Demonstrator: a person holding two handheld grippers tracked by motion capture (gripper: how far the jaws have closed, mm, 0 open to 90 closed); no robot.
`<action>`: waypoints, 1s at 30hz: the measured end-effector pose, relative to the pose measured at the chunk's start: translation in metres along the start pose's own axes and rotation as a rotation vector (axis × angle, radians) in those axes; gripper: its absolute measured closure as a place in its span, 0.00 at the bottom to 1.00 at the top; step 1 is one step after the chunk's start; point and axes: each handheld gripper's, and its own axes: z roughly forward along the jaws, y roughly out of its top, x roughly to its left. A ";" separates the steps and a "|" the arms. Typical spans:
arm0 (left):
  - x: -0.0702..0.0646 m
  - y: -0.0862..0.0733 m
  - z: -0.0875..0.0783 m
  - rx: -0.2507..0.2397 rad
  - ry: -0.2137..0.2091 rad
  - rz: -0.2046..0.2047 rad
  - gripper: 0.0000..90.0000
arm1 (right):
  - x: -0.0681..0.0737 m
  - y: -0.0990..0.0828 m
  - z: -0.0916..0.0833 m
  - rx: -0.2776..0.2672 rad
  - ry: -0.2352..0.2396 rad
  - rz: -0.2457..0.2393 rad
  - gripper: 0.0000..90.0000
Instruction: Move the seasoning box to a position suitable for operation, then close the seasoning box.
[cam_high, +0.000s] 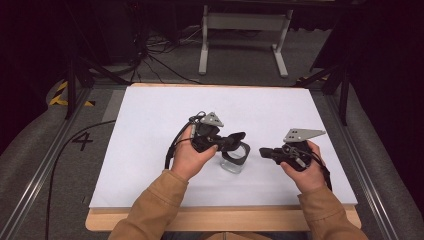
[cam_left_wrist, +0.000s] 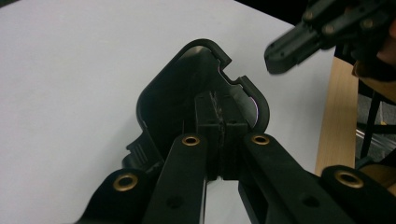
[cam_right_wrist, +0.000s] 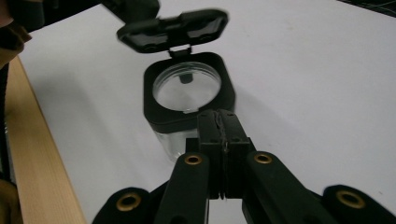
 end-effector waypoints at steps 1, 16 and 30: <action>-0.001 0.000 0.003 0.014 -0.004 0.005 1.00 | -0.002 -0.001 -0.002 -0.005 -0.005 0.007 1.00; -0.006 -0.003 0.028 0.122 -0.029 0.020 1.00 | -0.018 -0.007 -0.019 -0.038 -0.041 0.057 1.00; 0.031 -0.013 -0.025 0.119 0.024 -0.083 1.00 | -0.027 -0.012 -0.017 -0.016 -0.056 0.077 1.00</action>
